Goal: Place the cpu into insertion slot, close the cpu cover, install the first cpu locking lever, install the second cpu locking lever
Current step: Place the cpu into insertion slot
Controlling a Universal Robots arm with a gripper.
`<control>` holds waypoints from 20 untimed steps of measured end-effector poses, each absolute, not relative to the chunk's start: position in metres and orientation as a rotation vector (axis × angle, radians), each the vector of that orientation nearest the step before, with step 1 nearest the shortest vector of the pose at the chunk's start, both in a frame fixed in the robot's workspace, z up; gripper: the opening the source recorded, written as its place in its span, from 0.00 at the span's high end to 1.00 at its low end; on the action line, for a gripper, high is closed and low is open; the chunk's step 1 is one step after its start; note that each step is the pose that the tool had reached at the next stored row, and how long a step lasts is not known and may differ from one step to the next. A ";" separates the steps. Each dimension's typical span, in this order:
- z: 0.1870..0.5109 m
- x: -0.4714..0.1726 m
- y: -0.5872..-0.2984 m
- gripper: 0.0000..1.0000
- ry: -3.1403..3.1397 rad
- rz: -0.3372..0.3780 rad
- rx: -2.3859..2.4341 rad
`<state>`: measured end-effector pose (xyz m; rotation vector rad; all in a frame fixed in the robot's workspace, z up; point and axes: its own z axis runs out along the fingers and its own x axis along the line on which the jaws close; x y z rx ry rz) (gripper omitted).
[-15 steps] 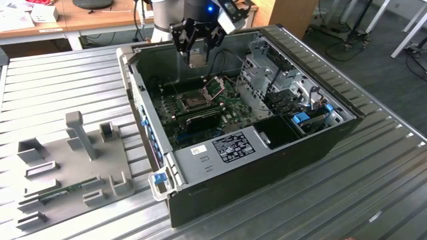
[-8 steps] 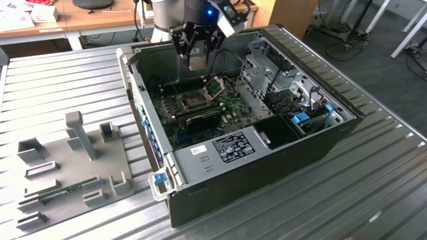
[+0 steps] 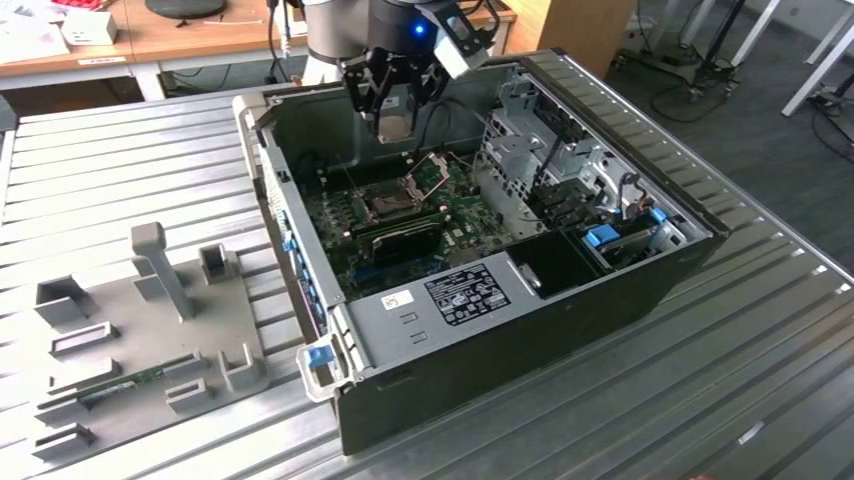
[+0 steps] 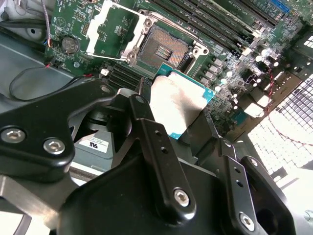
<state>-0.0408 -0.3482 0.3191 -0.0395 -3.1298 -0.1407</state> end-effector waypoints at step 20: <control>0.305 -0.041 -0.348 0.46 -3.130 -0.141 -0.039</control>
